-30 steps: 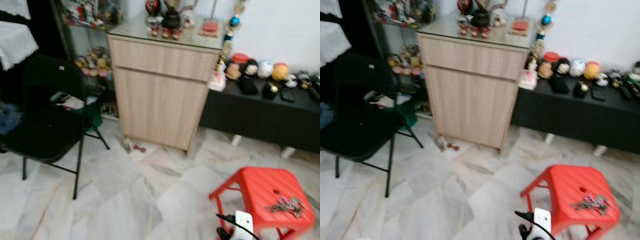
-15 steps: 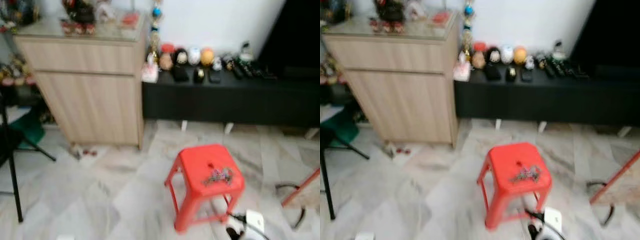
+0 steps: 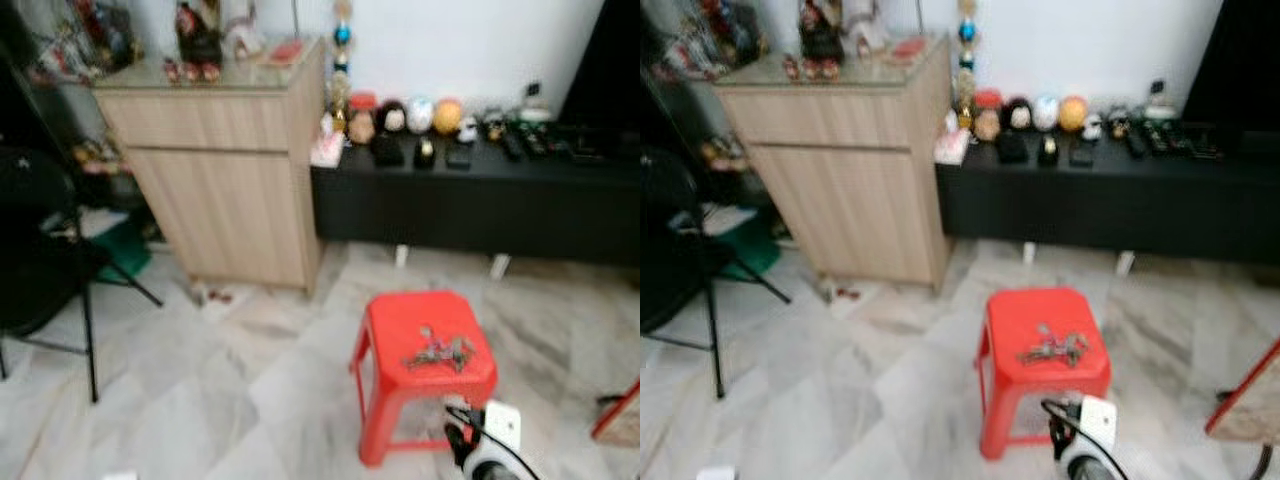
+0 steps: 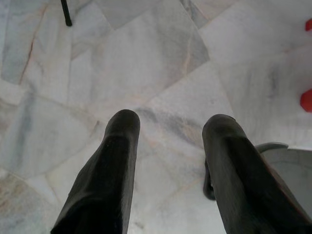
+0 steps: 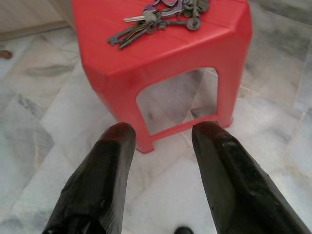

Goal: Hang keys on a hook

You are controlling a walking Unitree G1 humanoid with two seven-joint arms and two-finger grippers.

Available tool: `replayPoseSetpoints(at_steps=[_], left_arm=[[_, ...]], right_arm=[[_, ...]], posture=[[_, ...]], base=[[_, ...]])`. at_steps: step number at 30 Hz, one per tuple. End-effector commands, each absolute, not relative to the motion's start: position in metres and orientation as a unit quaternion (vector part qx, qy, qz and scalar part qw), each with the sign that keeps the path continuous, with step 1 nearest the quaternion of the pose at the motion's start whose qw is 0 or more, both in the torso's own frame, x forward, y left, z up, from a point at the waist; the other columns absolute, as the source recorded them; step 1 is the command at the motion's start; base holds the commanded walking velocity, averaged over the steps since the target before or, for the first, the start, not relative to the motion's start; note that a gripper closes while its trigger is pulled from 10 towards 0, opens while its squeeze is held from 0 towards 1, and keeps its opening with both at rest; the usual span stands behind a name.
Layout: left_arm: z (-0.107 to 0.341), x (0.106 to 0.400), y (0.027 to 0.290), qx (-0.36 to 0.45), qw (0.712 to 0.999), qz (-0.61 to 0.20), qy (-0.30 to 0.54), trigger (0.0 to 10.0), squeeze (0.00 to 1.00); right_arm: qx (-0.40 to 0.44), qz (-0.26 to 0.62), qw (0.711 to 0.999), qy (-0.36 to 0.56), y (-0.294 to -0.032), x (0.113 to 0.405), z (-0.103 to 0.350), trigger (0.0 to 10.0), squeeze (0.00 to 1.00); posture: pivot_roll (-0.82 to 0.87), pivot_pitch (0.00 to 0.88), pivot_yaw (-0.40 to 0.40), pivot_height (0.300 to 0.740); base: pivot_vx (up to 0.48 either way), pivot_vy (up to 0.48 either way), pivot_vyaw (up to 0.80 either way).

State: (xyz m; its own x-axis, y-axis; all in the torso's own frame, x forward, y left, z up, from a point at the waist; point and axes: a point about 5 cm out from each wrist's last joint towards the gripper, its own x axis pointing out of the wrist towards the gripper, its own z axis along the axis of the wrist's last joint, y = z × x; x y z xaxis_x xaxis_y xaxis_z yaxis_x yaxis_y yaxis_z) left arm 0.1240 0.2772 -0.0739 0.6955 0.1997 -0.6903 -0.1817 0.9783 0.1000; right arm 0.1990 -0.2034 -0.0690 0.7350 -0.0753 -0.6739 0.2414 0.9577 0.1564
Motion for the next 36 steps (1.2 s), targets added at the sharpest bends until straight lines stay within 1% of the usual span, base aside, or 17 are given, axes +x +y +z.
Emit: replayPoseSetpoints(at_steps=[1,6,8,11,13,15,16,17,18,19,21,27,28,30,31,34,36], left_arm=[[-0.073,0.124,0.281,0.012,0.919,0.103,0.381,10.0,0.0],[-0.075,0.122,0.28,-0.001,0.917,0.107,0.385,10.0,0.0],[-0.074,0.123,0.278,-0.01,0.922,0.11,0.371,10.0,0.0],[-0.072,0.125,0.277,-0.006,0.928,0.114,0.355,10.0,0.0],[-0.07,0.127,0.276,0.003,0.935,0.107,0.339,10.0,0.0],[-0.067,0.13,0.275,0.027,0.939,0.086,0.331,10.0,0.0],[-0.066,0.131,0.274,0.031,0.943,0.091,0.319,10.0,0.0],[-0.066,0.131,0.274,0.031,0.943,0.091,0.319,10.0,0.0],[-0.039,0.196,0.261,0.031,0.97,0.082,0.228,10.0,0.0],[-0.025,0.22,0.255,0.044,0.978,0.072,0.193,10.0,0.0],[-0.001,0.244,0.245,0.054,0.99,0.046,0.119,10.0,0.0],[0.02,0.253,0.229,0.042,0.998,0.009,0.041,10.0,0.0],[0.029,0.255,0.22,0.035,0.999,-0.006,0.014,10.0,0.0],[0.038,0.254,0.207,0.029,0.999,-0.031,-0.008,10.0,0.0],[0.041,0.252,0.2,0.028,0.999,-0.045,-0.013,10.0,0.0],[0.042,0.245,0.197,0.03,0.998,-0.055,-0.012,10.0,0.0],[0.04,0.228,0.195,0.023,0.998,-0.057,0.002,10.0,0.0]], right_arm=[[0.122,-0.088,0.926,0.347,-0.202,0.198,-0.069,10.0,0.0],[0.115,-0.088,0.923,0.356,-0.201,0.192,-0.073,10.0,0.0],[0.112,-0.09,0.927,0.345,-0.202,0.194,-0.07,10.0,0.0],[0.101,-0.091,0.936,0.326,-0.205,0.201,-0.065,10.0,0.0],[0.079,-0.096,0.948,0.294,-0.21,0.212,-0.056,10.0,0.0],[0.087,-0.1,0.954,0.269,-0.211,0.22,-0.049,10.0,0.0],[0.087,-0.098,0.962,0.241,-0.211,0.228,-0.042,10.0,0.0],[0.087,-0.098,0.962,0.241,-0.211,0.228,-0.042,10.0,0.0],[0.082,-0.099,0.969,0.212,-0.212,0.234,-0.034,10.0,0.0],[0.082,-0.099,0.971,0.202,-0.212,0.236,-0.032,10.0,0.0],[0.079,-0.097,0.975,0.183,-0.211,0.237,-0.028,10.0,0.0],[0.069,-0.094,0.98,0.162,-0.208,0.232,-0.025,10.0,0.0],[0.067,-0.096,0.981,0.155,-0.209,0.229,-0.025,10.0,0.0],[0.065,-0.097,0.981,0.152,-0.208,0.223,-0.026,10.0,0.0],[0.06,-0.096,0.982,0.152,-0.208,0.22,-0.026,10.0,0.0],[0.061,-0.101,0.981,0.153,-0.207,0.216,-0.027,10.0,0.0],[0.07,-0.123,0.975,0.17,-0.211,0.203,-0.034,10.0,0.0]], posture=[[0.13,0.0,0.012,0.736],[0.13,0.0,0.003,0.736],[0.14,0.0,-0.004,0.736],[0.14,0.0,-0.012,0.736],[0.14,0.0,-0.017,0.736],[0.14,0.0,-0.019,0.736],[0.14,0.0,-0.026,0.736],[0.14,0.0,-0.026,0.736],[0.15,0.0,-0.036,0.736],[0.16,0.0,-0.043,0.736],[0.17,0.0,-0.055,0.736],[0.16,0.0,-0.058,0.736],[0.16,0.0,-0.056,0.736],[0.16,0.0,-0.053,0.736],[0.16,0.0,-0.049,0.736],[0.15,0.0,-0.049,0.736],[0.16,0.0,-0.056,0.736]], base=[[0.0,0.0,0.0],[0.0,0.0,0.0],[0.0,0.0,0.0],[0.0,0.0,0.0],[0.0,0.0,0.0],[0.0,0.0,0.0],[0.0,0.0,0.0],[0.0,0.0,0.0],[0.0,0.0,0.0],[0.0,0.0,0.0],[0.0,0.0,0.0],[0.0,0.0,0.0],[0.0,0.0,0.0],[0.0,0.0,0.0],[0.0,0.0,0.0],[0.0,0.0,0.0],[0.0,0.0,0.0]])
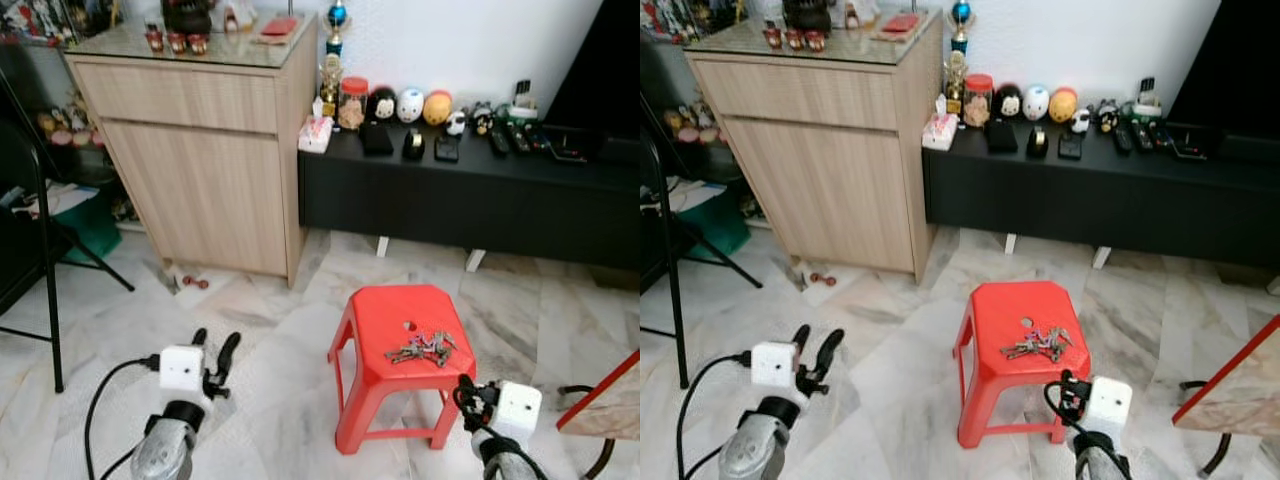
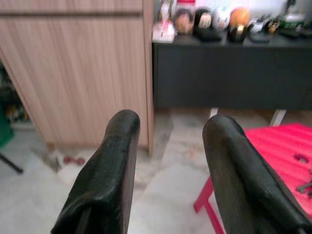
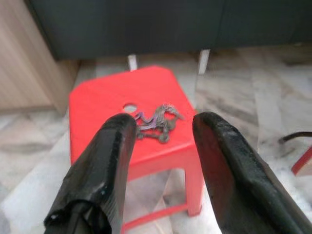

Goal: Hang keys on a hook

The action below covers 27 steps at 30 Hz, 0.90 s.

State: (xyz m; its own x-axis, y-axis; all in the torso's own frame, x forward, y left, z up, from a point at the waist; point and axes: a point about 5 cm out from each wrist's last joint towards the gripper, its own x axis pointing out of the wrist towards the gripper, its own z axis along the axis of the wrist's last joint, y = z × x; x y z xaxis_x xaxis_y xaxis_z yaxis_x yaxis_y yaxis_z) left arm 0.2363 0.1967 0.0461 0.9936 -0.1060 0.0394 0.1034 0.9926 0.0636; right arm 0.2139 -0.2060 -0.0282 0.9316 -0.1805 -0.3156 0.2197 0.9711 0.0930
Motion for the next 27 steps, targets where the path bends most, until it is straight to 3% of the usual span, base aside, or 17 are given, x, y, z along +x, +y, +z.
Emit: replayPoseSetpoints(at_steps=[1,11,27], left_arm=[[0.04,0.225,0.196,0.021,0.998,-0.055,0.006,10.0,0.0],[0.04,0.223,0.207,0.008,0.999,-0.027,0.031,10.0,0.0],[0.05,0.231,0.198,0.019,0.997,-0.061,0.041,10.0,0.0]], right_arm=[[0.071,-0.125,0.974,0.175,-0.211,0.201,-0.036,10.0,0.0],[0.054,-0.123,0.969,0.208,-0.212,0.196,-0.043,10.0,0.0],[0.077,-0.137,0.965,0.208,-0.211,0.2,-0.043,10.0,0.0]], posture=[[0.16,0.0,-0.057,0.736],[0.17,0.0,-0.063,0.736],[0.18,0.0,-0.051,0.736]], base=[[0.0,0.0,0.0],[0.0,0.0,0.16],[0.306,0.0,0.05]])
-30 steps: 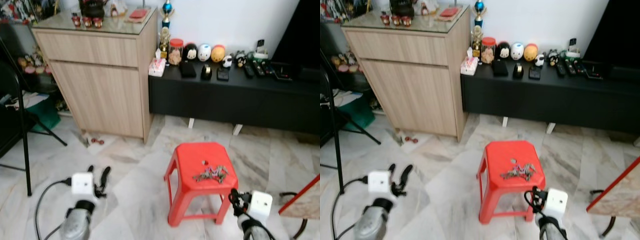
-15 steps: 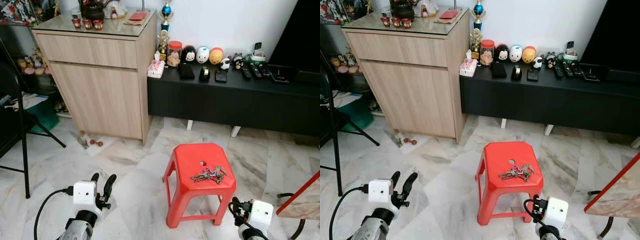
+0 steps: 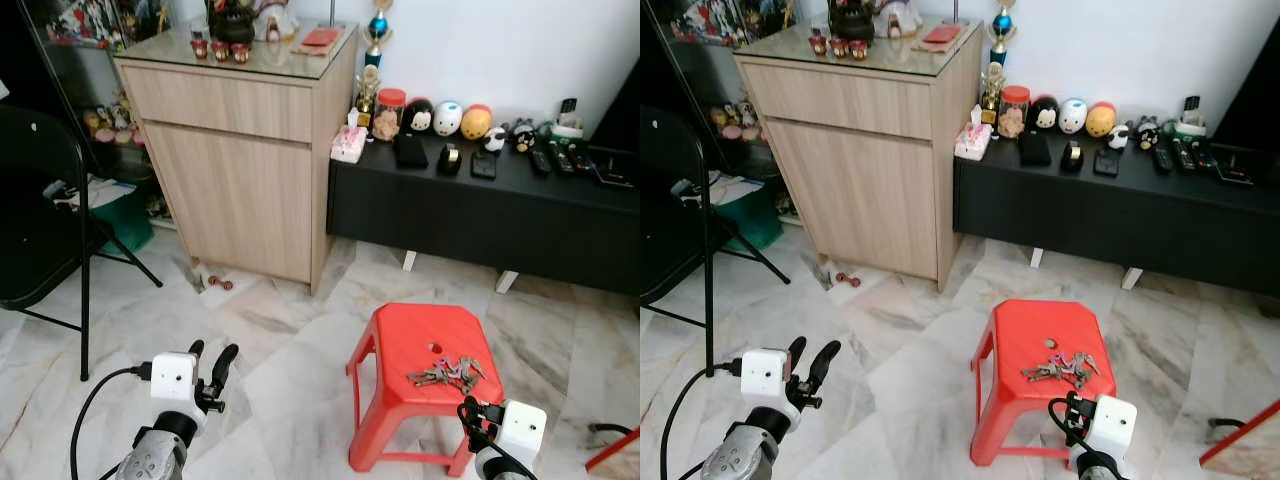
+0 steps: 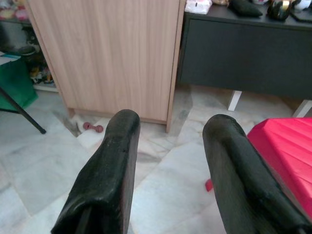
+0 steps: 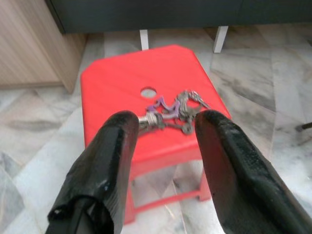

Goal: Hang keys on a hook

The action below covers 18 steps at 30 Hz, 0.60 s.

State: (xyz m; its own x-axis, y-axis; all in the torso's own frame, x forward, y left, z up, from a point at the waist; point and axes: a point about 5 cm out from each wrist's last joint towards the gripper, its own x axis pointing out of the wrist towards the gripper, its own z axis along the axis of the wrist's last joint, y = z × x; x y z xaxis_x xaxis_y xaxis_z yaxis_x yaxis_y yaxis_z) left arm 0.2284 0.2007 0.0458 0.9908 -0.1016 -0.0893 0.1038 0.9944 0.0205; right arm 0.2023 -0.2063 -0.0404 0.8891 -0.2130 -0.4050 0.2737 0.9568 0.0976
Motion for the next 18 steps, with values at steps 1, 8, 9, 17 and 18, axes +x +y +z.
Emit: replayPoseSetpoints(at_steps=[1,8,9,17,18], left_arm=[[0.0503,0.2313,0.1985,0.02,0.997,-0.062,0.041,10.0,0.0],[0.0528,0.232,0.2008,0.024,0.997,-0.062,0.042,10.0,0.0],[0.0529,0.232,0.2013,0.024,0.997,-0.061,0.042,10.0,0.0],[0.0535,0.2323,0.2039,0.027,0.997,-0.049,0.044,10.0,0.0],[0.0536,0.2322,0.2041,0.024,0.998,-0.046,0.044,10.0,0.0]], right_arm=[[0.078,-0.139,0.965,0.207,-0.2112,0.2007,-0.0423,10.0,0.0],[0.079,-0.173,0.958,0.213,-0.2177,0.203,-0.0422,10.0,0.0],[0.08,-0.174,0.959,0.211,-0.2178,0.2031,-0.0419,10.0,0.0],[0.071,-0.16,0.963,0.206,-0.2176,0.2054,-0.0402,10.0,0.0],[0.067,-0.158,0.964,0.206,-0.2177,0.2058,-0.0399,10.0,0.0]], posture=[[0.19,0.0,-0.051,0.736],[0.19,0.0,-0.052,0.736],[0.19,0.0,-0.052,0.736],[0.19,0.0,-0.05,0.736],[0.19,0.0,-0.049,0.736]], base=[[0.334,0.0,0.0],[0.331,0.0,-0.34],[0.334,0.0,-0.8],[0.202,0.0,-0.05],[0.0,0.0,0.0]])
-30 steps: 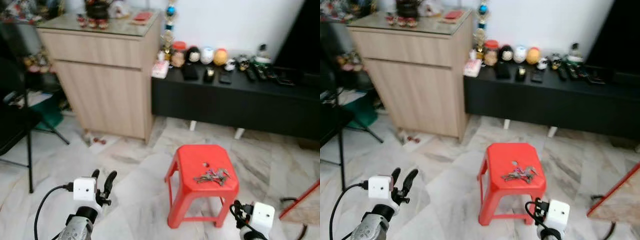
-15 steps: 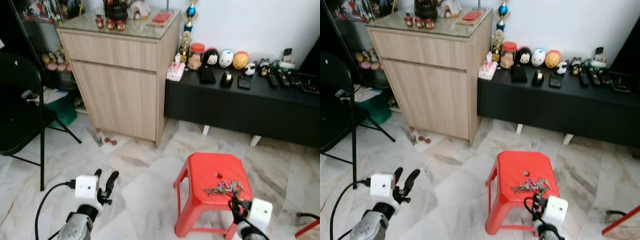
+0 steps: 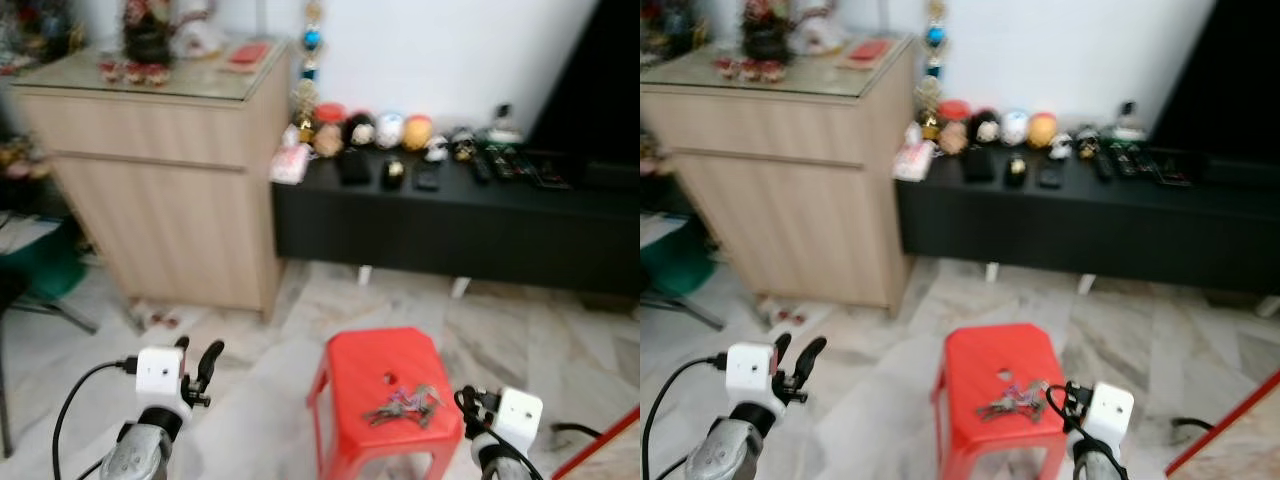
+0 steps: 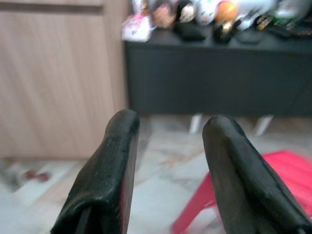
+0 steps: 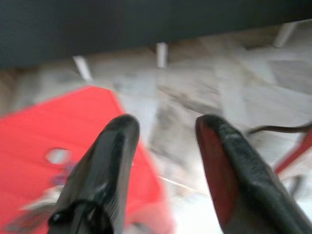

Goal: Hang keys on a hook

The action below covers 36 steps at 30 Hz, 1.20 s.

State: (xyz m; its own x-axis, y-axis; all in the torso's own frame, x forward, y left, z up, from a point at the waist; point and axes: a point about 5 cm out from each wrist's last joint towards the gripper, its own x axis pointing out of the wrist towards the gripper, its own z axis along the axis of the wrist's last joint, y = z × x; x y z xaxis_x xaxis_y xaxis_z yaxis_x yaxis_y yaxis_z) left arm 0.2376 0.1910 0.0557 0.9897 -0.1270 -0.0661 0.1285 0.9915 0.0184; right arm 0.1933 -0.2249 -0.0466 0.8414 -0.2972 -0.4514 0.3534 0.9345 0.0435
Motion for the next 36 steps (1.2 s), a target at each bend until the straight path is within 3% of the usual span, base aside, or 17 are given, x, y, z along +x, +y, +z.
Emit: replayPoseSetpoints(at_steps=[1,13,24,36], left_arm=[[0.0539,0.2322,0.2044,0.02,0.998,-0.044,0.043,10.0,0.0],[0.0568,0.2337,0.2014,0.003,0.999,-0.037,0.031,10.0,0.0],[0.0574,0.2339,0.2008,-0.003,0.999,-0.033,0.029,10.0,0.0],[0.0596,0.2364,0.1974,-0.004,0.999,-0.039,0.025,10.0,0.0]], right_arm=[[0.053,-0.151,0.966,0.204,-0.2177,0.2066,-0.0391,10.0,0.0],[0.037,-0.105,0.977,0.18,-0.2131,0.2111,-0.0322,10.0,0.0],[0.009,-0.101,0.972,0.211,-0.2179,0.2108,-0.0363,10.0,0.0],[0.0,-0.097,0.974,0.204,-0.2221,0.2148,-0.0321,10.0,0.0]], posture=[[0.19,0.0,-0.049,0.736],[0.17,0.0,-0.052,0.736],[0.17,0.0,-0.058,0.736],[0.17,0.0,-0.062,0.662]], base=[[0.0,0.0,0.0],[0.0,0.0,0.0],[0.0,0.0,0.0],[0.0,0.0,0.0]])
